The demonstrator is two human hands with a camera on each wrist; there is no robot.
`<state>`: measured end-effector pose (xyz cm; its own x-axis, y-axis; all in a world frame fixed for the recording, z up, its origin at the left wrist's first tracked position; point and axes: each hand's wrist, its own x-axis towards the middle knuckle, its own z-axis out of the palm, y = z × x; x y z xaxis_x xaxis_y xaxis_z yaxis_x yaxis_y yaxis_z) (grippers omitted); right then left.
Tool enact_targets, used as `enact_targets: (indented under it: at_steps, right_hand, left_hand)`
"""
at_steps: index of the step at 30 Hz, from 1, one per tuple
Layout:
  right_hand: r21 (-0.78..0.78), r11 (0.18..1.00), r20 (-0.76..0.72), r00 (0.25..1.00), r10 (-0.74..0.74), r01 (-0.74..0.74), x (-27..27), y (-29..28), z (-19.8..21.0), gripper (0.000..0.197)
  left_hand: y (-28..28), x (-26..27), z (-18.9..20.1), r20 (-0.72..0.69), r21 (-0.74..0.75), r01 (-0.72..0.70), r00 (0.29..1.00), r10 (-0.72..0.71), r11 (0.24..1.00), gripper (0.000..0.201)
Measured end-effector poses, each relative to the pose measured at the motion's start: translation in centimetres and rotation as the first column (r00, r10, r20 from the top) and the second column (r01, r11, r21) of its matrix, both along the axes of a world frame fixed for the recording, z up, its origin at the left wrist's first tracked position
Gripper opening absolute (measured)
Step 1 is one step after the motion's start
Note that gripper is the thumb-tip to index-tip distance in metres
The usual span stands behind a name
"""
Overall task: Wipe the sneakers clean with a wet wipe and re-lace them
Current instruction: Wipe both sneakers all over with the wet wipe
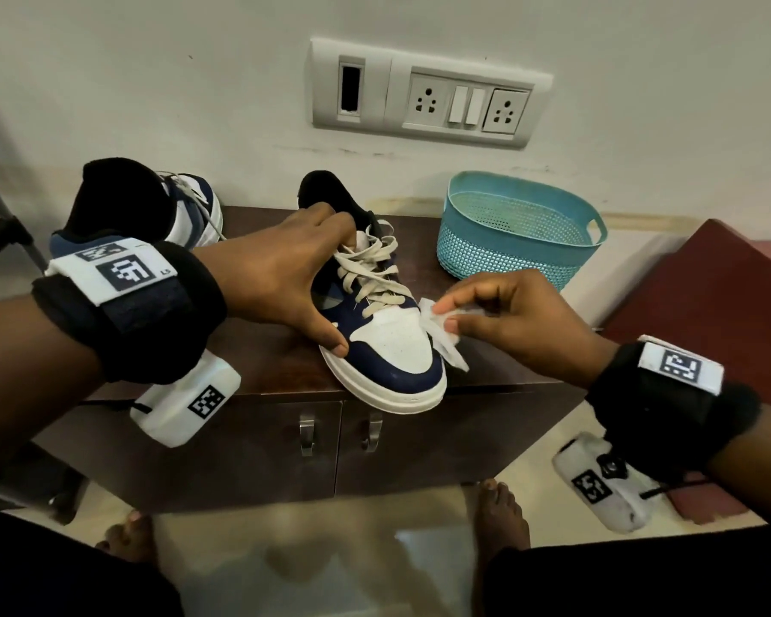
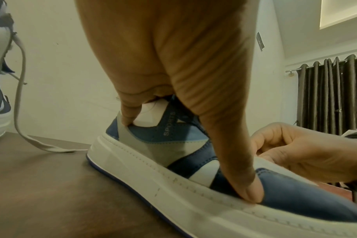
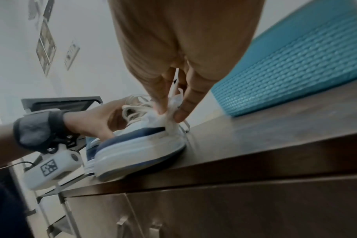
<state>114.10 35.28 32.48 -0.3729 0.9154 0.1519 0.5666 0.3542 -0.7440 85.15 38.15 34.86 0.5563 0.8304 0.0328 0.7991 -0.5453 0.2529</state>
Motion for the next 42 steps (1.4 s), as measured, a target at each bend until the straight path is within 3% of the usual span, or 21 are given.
enact_targets:
  at_steps: [7, 9, 13, 15, 17, 20, 27, 29, 31, 33, 35, 37, 39, 42]
  right_hand:
    - [-0.102, 0.992, -0.079, 0.994, -0.079, 0.071, -1.5, -1.0, -1.1, 0.021]
    - [-0.103, 0.994, -0.012, 1.000, -0.024, 0.023, -0.9, -1.9, -0.8, 0.021]
    - [-0.305, 0.931, -0.005, 0.978, 0.210, -0.201, 0.3, -3.5, 0.8, 0.015]
    - [-0.252, 0.958, -0.039, 0.991, 0.129, -0.134, 0.6, -2.8, 0.9, 0.015]
    - [-0.184, 0.982, -0.120, 0.991, -0.052, 0.029, 0.4, -1.4, 0.6, 0.014]
    - [-0.264, 0.961, -0.223, 0.964, -0.143, 0.082, -1.1, -0.4, -0.2, 0.012]
    - [-0.331, 0.943, -0.083, 0.997, 0.002, -0.029, -1.0, -2.5, -1.2, 0.013]
    - [-0.419, 0.898, -0.070, 0.990, 0.120, -0.138, -0.8, -3.9, -0.7, 0.012]
    - [-0.526, 0.800, -0.079, 0.954, 0.290, -0.287, -1.0, -5.3, 0.0, 0.009]
    - [-0.546, 0.761, -0.084, 0.927, 0.366, -0.350, -1.0, -5.6, 1.1, 0.009]
    - [-0.462, 0.842, -0.095, 0.960, 0.264, -0.278, -0.7, -4.4, 1.9, 0.009]
    - [-0.338, 0.936, -0.143, 0.989, 0.048, -0.094, -0.1, -2.6, 2.1, 0.009]
    - [-0.257, 0.964, -0.173, 0.978, -0.119, 0.072, 0.1, -1.4, 1.5, 0.009]
    - [-0.280, 0.957, -0.109, 0.989, -0.105, 0.071, -1.0, -1.3, -0.4, 0.010]
  left_hand:
    - [0.4, -0.1, -0.2, 0.009, 0.014, 0.008, 1.000, -0.008, 1.000, 0.098]
    - [0.5, -0.1, -0.3, 0.009, 0.018, 0.008, 1.000, -0.008, 1.000, 0.097]
    - [0.9, -0.1, -0.2, -0.001, 0.018, 0.037, 0.999, -0.037, 0.999, 0.096]
    - [1.0, 0.0, -0.2, -0.012, 0.010, 0.041, 0.999, -0.041, 0.999, 0.095]
    - [1.0, 0.1, -0.1, -0.015, 0.007, 0.042, 0.999, -0.042, 0.999, 0.094]
    - [0.9, 0.0, 0.0, -0.001, 0.005, 0.038, 0.999, -0.038, 0.999, 0.094]
    - [0.7, 0.0, -0.3, -0.003, 0.026, 0.016, 1.000, -0.016, 1.000, 0.096]
    - [0.8, 0.0, -0.2, -0.013, 0.027, 0.023, 1.000, -0.023, 0.999, 0.098]
    - [0.9, 0.1, 0.0, -0.018, 0.013, 0.028, 0.999, -0.028, 1.000, 0.099]
    - [0.9, 0.0, 0.1, -0.026, -0.005, 0.035, 0.999, -0.035, 0.999, 0.098]
    - [0.9, -0.1, 0.2, -0.027, -0.011, 0.044, 0.999, -0.044, 0.999, 0.097]
    - [0.9, -0.1, 0.2, -0.022, -0.007, 0.046, 0.999, -0.046, 0.999, 0.095]
    - [0.9, -0.1, 0.2, -0.024, -0.002, 0.048, 0.999, -0.048, 0.999, 0.094]
    - [0.7, -0.2, 0.1, -0.029, 0.004, 0.033, 0.999, -0.033, 0.999, 0.094]
